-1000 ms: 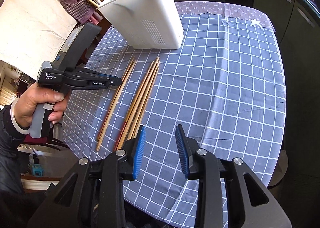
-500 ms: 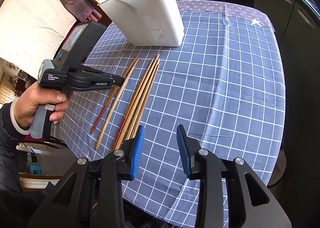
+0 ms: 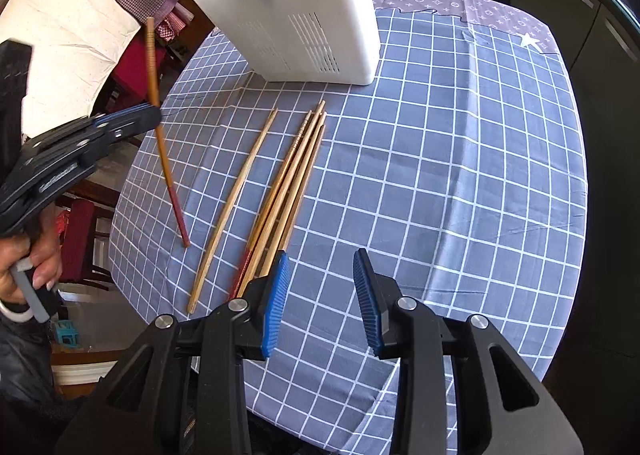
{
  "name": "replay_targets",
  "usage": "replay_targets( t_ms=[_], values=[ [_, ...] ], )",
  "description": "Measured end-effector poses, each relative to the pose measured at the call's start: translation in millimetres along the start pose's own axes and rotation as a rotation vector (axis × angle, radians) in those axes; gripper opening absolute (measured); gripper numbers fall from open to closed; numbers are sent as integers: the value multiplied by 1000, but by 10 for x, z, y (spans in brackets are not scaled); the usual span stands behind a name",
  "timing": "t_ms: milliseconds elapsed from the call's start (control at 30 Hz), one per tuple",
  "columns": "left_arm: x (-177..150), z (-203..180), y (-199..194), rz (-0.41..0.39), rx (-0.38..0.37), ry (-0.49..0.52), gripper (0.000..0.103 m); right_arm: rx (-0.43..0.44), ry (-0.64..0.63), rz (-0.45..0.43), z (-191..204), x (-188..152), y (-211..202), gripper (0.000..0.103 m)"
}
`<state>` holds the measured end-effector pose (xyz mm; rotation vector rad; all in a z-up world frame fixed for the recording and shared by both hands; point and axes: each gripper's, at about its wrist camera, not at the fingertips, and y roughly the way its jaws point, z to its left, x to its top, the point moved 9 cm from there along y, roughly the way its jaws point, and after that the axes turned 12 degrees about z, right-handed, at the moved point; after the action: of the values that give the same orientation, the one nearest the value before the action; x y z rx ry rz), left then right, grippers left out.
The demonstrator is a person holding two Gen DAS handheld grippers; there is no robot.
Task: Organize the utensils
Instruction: 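Hold the chopstick upright in the left tool while the right tool grasps another chopstick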
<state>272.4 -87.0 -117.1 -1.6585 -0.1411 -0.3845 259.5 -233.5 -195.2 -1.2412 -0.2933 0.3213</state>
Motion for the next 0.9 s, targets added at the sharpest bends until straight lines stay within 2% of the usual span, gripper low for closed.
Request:
replay_targets(
  t_ms=[67,200,300,700,900],
  values=[
    [-56,21,-58,-27,-11,-2,7,-13,5,22,35,83,86,34],
    [-156,75,-123,-63,-12,0,7,-39,2,73,129,211,264,22],
    [-197,115,-152,-73,-28,-3,7,-58,3,107,190,288,405,17],
    [-287,113,-142,-74,-57,24,7,-121,39,135,202,490,686,16],
    [-276,113,-122,-70,-62,27,7,-144,31,143,232,439,694,16]
  ],
)
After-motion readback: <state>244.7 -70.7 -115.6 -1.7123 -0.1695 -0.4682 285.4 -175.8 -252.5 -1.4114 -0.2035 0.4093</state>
